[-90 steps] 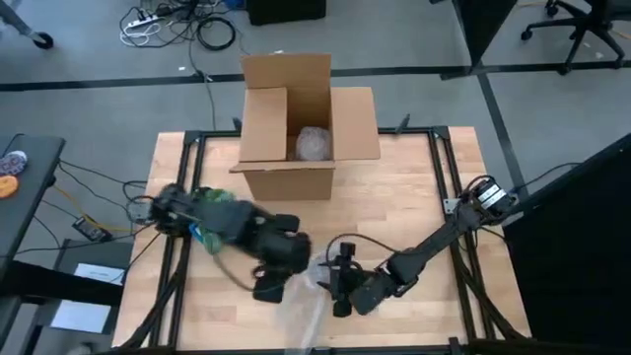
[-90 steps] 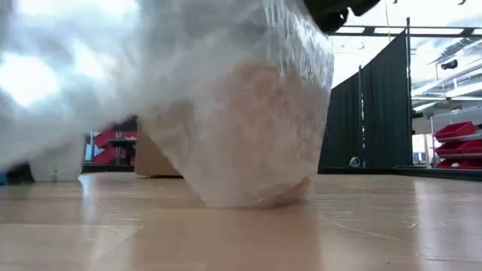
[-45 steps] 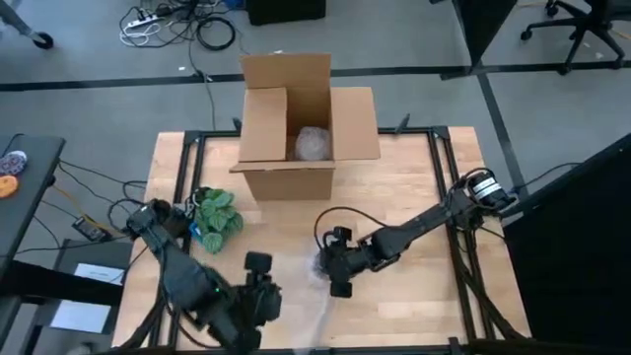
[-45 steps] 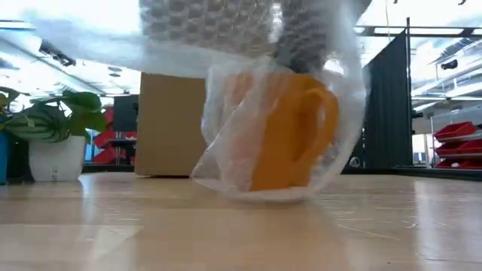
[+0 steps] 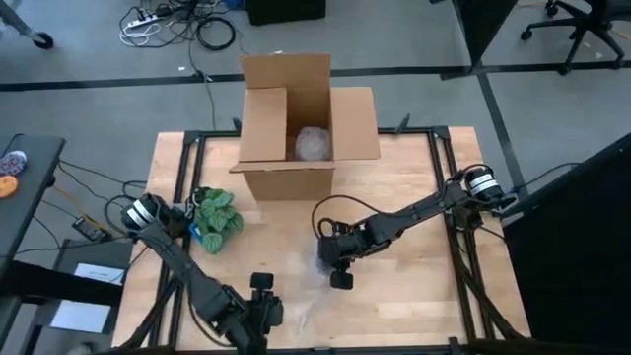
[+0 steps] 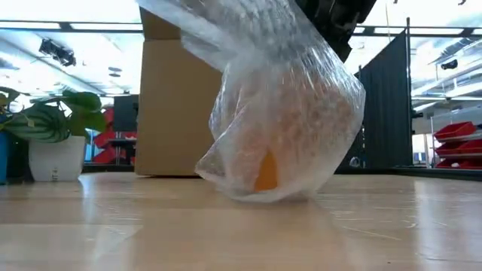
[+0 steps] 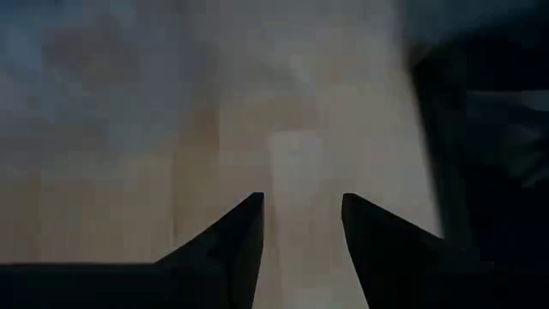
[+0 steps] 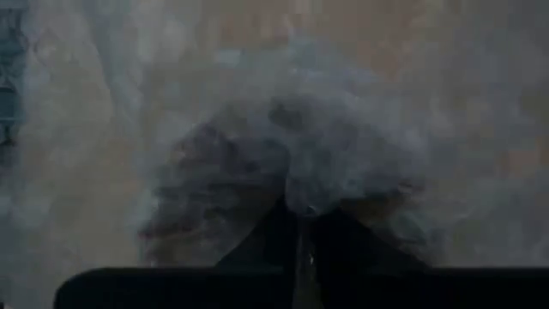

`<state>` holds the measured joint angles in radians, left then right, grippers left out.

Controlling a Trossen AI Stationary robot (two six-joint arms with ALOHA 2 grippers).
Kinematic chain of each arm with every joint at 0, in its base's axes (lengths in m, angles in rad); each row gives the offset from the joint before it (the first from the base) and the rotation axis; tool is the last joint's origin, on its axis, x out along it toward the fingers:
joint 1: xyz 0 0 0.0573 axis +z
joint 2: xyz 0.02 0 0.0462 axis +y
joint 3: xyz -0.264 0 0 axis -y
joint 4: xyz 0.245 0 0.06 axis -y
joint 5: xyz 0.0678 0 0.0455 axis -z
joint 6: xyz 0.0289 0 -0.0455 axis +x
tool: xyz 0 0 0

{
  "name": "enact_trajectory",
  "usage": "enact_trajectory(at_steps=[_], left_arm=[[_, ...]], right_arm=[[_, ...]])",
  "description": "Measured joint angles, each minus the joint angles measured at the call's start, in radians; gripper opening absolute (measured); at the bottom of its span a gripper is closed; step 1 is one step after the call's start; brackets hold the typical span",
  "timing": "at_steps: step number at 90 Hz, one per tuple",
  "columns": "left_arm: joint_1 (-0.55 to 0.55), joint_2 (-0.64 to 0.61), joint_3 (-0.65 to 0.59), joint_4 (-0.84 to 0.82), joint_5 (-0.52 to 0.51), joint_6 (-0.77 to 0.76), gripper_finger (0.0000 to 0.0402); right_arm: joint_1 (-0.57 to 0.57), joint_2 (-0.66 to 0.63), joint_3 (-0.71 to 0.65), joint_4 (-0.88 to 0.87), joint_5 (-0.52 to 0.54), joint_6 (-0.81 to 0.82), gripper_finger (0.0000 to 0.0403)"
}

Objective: Wrap mug
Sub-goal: Wrap the orange mug with the bubble wrap

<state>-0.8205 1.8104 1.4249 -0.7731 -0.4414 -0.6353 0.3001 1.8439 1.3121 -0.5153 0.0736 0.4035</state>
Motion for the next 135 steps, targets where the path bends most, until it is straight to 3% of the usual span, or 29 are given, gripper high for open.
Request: enact_trajectory(at_steps=[16,27,38,54,67,85,112,135], left_arm=[[0.042,-0.098,-0.188,0.282,-0.135,0.091,0.0142],[0.110,-0.118,-0.286,0.563,-0.113,0.249,0.0142],[0.180,-0.110,-0.318,0.733,-0.079,0.369,0.0142],[0.274,-0.085,-0.321,0.804,-0.070,0.460,0.0142],[0.323,-0.060,-0.320,0.867,0.071,0.481,0.0142],[0.356,-0.013,-0.318,0.871,0.120,0.475,0.0142],[0.362,-0.008,-0.319,0.854,0.126,0.471,0.0142],[0.362,-0.008,-0.320,0.853,0.126,0.470,0.0142]], right_arm=[[-0.034,0.001,-0.001,-0.031,-0.020,0.008,0.0002],[-0.034,0.002,-0.002,-0.021,-0.017,0.012,0.0001],[-0.034,0.002,-0.003,-0.013,-0.017,0.012,0.0001],[-0.007,0.003,-0.003,0.009,-0.010,0.012,0.0000],[0.008,0.002,-0.003,0.016,-0.006,-0.004,0.0000],[0.014,-0.014,-0.005,0.029,-0.005,0.006,0.0000],[0.029,-0.145,-0.005,-0.024,0.074,0.019,0.0000],[0.027,-0.221,-0.005,-0.051,0.079,0.023,0.0000]])
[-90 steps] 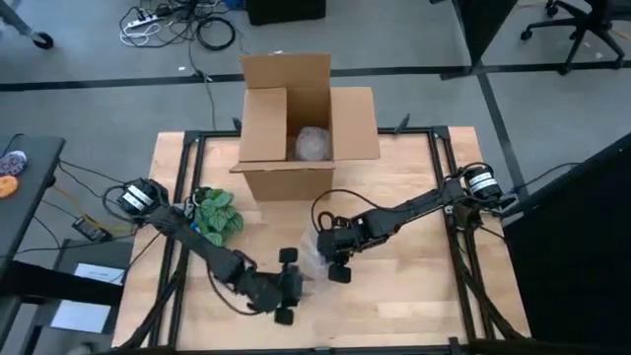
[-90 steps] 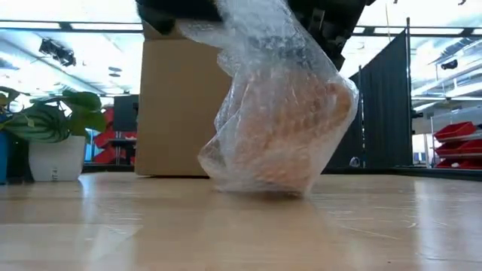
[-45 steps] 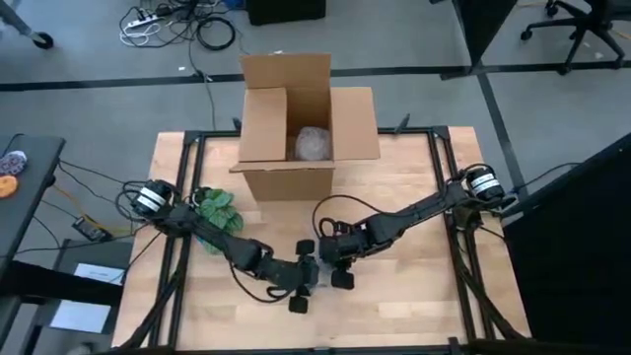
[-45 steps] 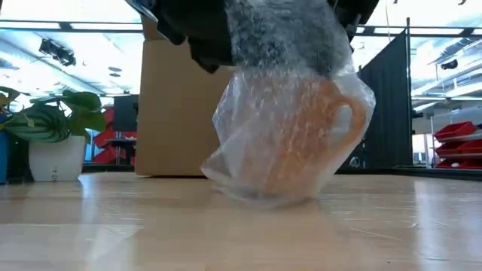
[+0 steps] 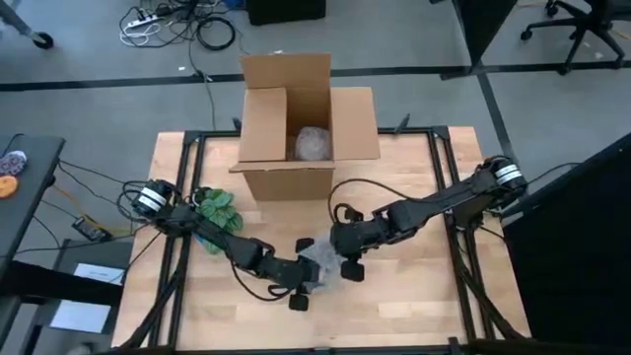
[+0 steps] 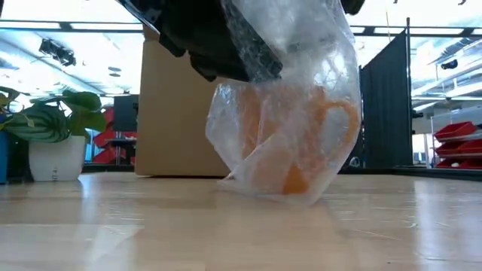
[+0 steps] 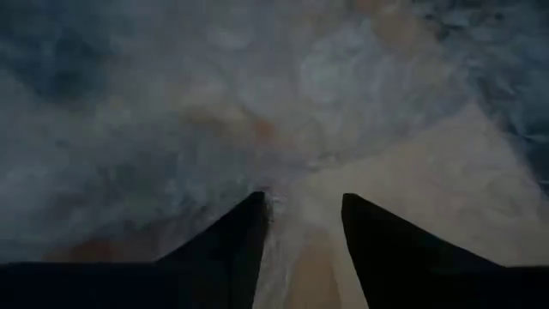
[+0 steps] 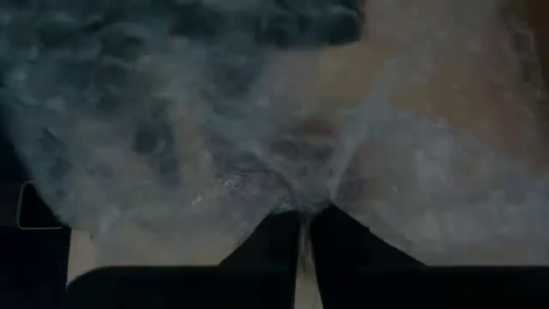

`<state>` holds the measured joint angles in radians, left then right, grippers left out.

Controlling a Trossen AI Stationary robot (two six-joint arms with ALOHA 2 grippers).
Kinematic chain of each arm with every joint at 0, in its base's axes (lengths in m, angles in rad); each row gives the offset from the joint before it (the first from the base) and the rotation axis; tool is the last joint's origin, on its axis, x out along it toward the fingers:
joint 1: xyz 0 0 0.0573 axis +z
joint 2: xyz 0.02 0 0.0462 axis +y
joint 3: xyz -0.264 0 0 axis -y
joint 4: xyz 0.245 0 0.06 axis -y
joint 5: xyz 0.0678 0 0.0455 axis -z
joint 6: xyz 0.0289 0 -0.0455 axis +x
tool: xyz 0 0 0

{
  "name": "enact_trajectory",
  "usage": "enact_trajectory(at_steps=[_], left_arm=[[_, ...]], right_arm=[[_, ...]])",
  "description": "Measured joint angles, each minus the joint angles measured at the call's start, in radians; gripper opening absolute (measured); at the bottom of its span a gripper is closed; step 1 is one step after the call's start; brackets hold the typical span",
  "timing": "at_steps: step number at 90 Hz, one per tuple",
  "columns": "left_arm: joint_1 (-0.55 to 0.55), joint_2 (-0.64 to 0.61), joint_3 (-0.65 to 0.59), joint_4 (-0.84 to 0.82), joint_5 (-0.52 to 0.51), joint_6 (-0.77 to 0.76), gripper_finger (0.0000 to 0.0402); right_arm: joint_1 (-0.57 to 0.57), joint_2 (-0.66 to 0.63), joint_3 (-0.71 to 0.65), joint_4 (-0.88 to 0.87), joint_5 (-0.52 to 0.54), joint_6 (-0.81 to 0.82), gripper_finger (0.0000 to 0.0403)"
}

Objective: Wrap mug
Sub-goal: Wrap the orange mug with the bubble wrap

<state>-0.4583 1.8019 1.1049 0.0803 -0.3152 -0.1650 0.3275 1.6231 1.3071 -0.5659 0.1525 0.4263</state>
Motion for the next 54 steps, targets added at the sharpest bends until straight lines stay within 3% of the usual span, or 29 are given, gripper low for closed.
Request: enact_trajectory(at_steps=[21,54], left_arm=[[0.000,0.000,0.000,0.001,0.001,0.000,0.0142],[-0.008,-0.061,-0.001,-0.073,0.022,-0.024,0.0142]], right_arm=[[0.000,0.013,0.002,0.038,-0.004,-0.027,0.0000],[-0.049,0.252,0.007,0.076,-0.061,-0.046,0.0000]])
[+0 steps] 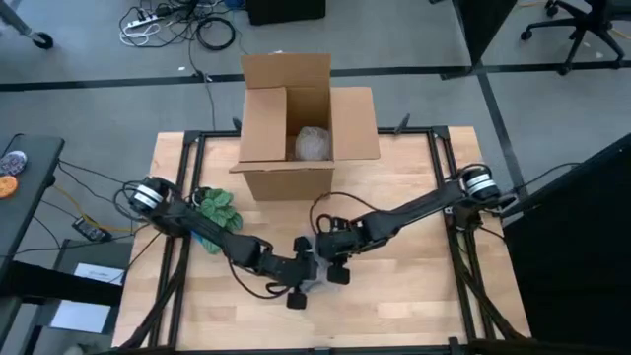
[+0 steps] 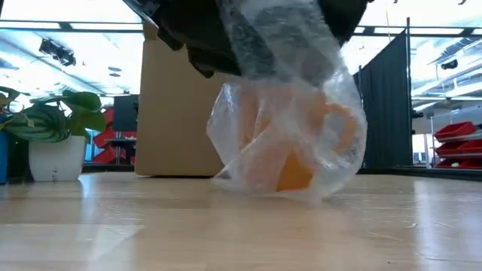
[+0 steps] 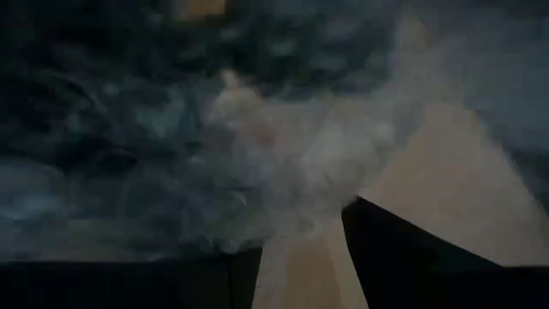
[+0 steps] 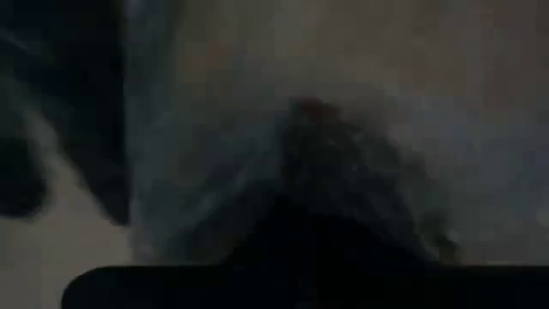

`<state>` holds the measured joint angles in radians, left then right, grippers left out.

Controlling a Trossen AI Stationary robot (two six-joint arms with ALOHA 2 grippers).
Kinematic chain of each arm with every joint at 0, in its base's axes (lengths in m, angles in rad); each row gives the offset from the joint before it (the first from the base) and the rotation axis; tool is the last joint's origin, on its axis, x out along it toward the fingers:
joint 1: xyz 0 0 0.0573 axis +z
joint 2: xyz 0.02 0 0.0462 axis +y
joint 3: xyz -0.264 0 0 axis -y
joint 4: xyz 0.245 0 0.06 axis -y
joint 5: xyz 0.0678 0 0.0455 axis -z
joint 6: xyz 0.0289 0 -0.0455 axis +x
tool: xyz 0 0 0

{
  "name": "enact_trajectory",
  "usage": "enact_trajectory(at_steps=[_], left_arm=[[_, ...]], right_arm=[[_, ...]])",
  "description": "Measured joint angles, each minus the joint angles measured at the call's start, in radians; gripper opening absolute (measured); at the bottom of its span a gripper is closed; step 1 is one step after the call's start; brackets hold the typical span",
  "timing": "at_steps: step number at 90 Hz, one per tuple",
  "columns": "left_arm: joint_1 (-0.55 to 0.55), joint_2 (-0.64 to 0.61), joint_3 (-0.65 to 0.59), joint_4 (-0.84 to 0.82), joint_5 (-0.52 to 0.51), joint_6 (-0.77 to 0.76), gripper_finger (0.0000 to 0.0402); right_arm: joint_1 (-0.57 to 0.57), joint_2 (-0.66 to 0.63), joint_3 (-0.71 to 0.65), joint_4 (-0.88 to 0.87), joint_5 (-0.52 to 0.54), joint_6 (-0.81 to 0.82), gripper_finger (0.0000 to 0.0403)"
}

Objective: Wrap mug
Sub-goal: Wrap the orange mug with the bubble wrap

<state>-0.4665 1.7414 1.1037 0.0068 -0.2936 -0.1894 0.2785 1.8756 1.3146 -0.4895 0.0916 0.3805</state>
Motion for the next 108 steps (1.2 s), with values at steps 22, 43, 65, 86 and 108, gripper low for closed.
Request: enact_trajectory(at_steps=[22,43,65,86,108], left_arm=[[-0.071,-0.159,-0.001,-0.108,-0.055,-0.018,0.0142],[-0.108,-0.163,0.000,-0.033,-0.249,0.065,0.0142],[-0.029,-0.061,0.001,-0.027,-0.286,0.050,0.0142],[0.033,0.004,0.002,-0.044,-0.281,-0.020,0.0142],[0.044,0.008,0.003,-0.056,-0.274,-0.031,0.0142]], right_arm=[[-0.001,0.029,0.000,-0.004,0.002,0.000,0.0000],[-0.001,0.030,-0.003,0.008,-0.001,-0.003,0.0000],[0.014,0.030,-0.004,0.037,0.002,-0.003,0.0001],[0.044,-0.030,-0.011,0.033,0.055,0.012,0.0022],[0.047,-0.149,-0.011,0.007,0.058,0.037,0.0061]])
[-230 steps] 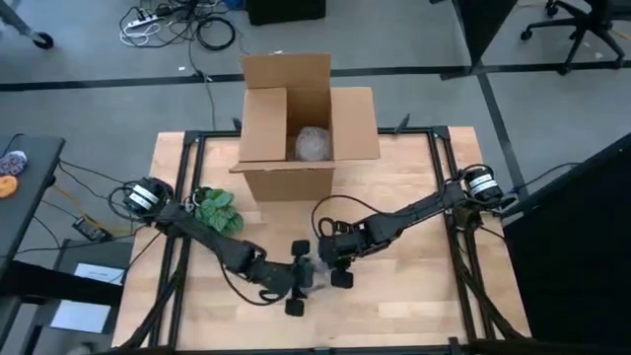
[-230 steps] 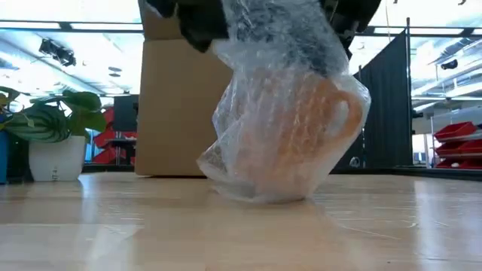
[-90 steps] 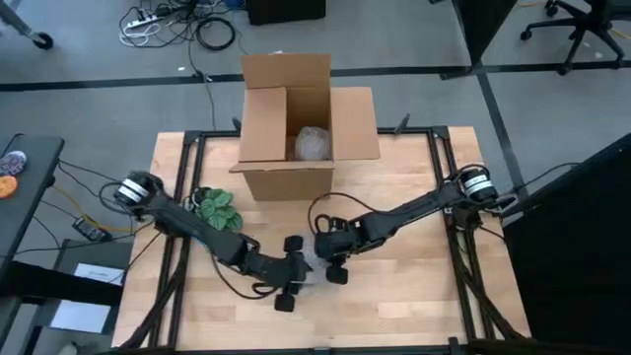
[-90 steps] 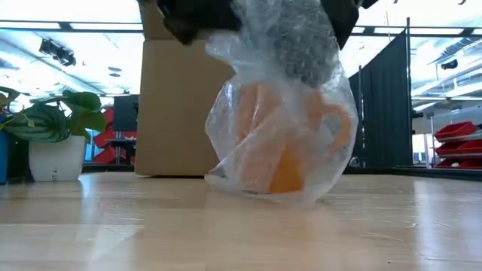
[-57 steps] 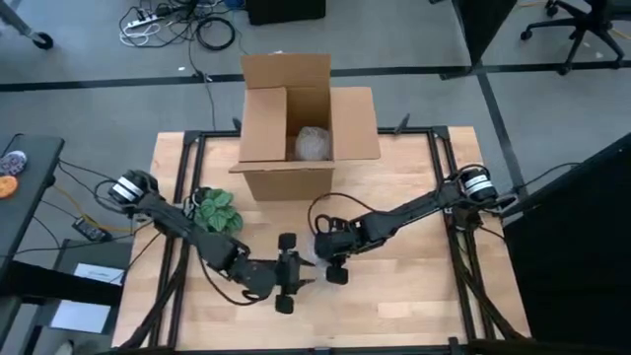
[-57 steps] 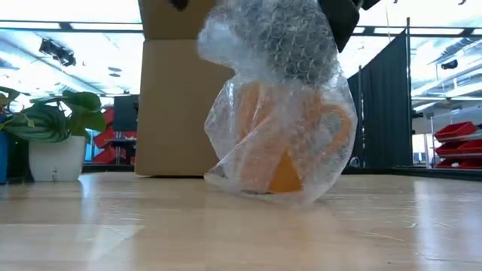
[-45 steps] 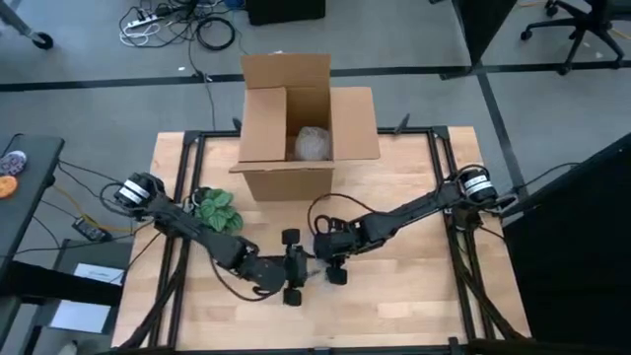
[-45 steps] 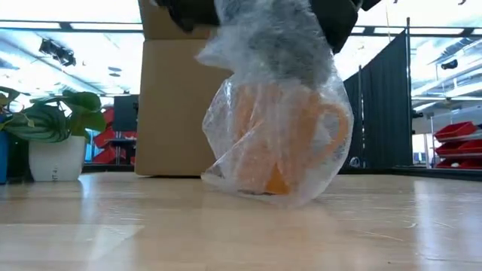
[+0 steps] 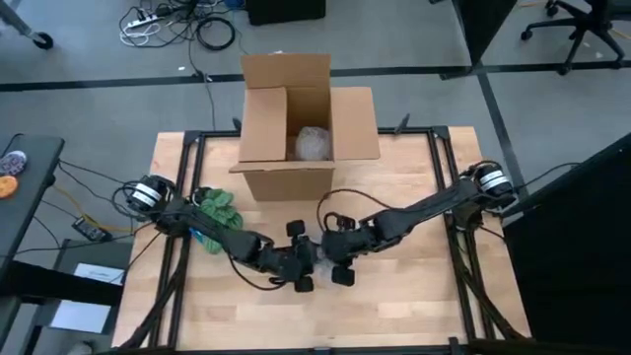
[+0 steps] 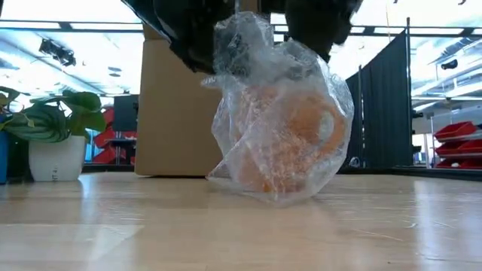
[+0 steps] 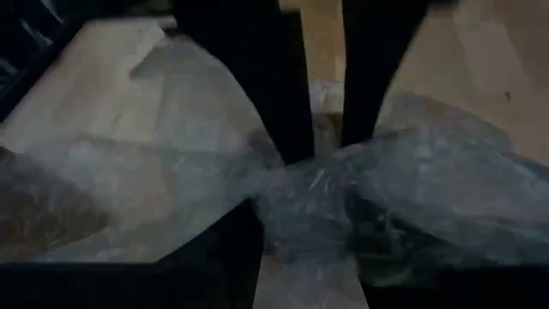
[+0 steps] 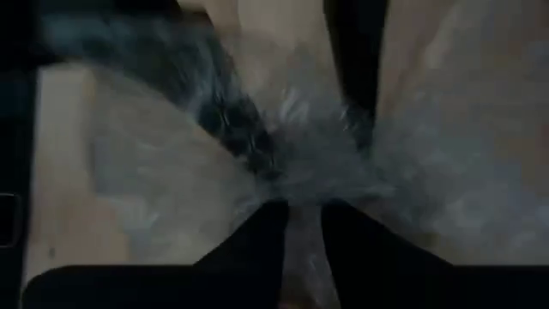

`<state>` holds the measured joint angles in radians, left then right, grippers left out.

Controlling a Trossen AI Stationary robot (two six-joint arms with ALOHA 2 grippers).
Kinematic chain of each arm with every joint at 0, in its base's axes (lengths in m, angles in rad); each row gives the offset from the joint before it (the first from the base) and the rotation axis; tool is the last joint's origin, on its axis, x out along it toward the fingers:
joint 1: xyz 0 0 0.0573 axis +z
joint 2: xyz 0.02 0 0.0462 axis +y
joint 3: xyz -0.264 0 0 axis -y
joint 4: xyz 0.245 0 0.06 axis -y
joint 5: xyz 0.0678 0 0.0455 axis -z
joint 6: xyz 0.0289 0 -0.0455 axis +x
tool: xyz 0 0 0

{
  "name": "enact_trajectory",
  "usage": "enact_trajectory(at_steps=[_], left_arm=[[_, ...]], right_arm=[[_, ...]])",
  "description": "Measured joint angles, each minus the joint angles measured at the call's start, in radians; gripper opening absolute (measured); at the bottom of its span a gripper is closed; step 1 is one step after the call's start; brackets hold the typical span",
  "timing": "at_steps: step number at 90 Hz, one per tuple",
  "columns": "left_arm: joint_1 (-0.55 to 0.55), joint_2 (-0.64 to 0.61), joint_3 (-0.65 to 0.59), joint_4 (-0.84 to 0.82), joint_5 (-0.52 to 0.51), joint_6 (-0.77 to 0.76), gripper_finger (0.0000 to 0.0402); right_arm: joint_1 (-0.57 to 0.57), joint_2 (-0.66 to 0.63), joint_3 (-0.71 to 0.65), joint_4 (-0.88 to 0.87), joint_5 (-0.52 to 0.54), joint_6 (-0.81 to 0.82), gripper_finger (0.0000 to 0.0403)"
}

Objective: Wrap mug
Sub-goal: Wrap the orange mug with the bubble wrap

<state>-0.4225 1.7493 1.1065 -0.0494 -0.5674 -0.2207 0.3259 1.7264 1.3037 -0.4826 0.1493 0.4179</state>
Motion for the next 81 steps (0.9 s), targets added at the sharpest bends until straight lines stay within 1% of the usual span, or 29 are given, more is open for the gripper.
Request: enact_trajectory(at_steps=[12,21,34,41,51,57,60,67,81], left_arm=[[0.000,0.000,0.000,-0.009,0.005,-0.005,0.0142],[0.000,0.000,0.000,-0.012,0.008,-0.009,0.0142],[0.000,0.000,0.000,-0.020,0.009,-0.020,0.0142],[0.000,0.000,0.000,-0.025,0.010,-0.021,0.0142],[0.000,0.000,0.000,-0.023,0.011,-0.021,0.0142],[0.000,0.000,0.000,-0.023,0.011,-0.021,0.0142],[0.000,0.000,0.000,-0.022,0.011,-0.021,0.0142],[0.000,0.001,0.000,-0.021,0.011,-0.021,0.0142],[0.000,0.001,-0.001,-0.017,0.011,-0.021,0.0142]], right_arm=[[0.000,-0.055,0.004,0.022,0.003,0.000,0.0067],[0.000,-0.080,0.004,0.017,0.025,0.000,0.0066],[-0.001,-0.112,0.004,-0.046,0.071,0.001,0.0060],[-0.001,-0.135,0.004,-0.105,0.118,0.014,0.0060],[-0.001,-0.170,0.005,-0.197,0.221,0.039,0.0059],[-0.005,-0.175,0.005,-0.252,0.282,0.059,0.0059],[-0.007,-0.174,0.005,-0.271,0.297,0.068,0.0059],[-0.016,-0.175,-0.017,-0.253,0.287,0.079,0.0059],[-0.029,-0.173,-0.096,-0.108,0.186,0.076,0.0059]])
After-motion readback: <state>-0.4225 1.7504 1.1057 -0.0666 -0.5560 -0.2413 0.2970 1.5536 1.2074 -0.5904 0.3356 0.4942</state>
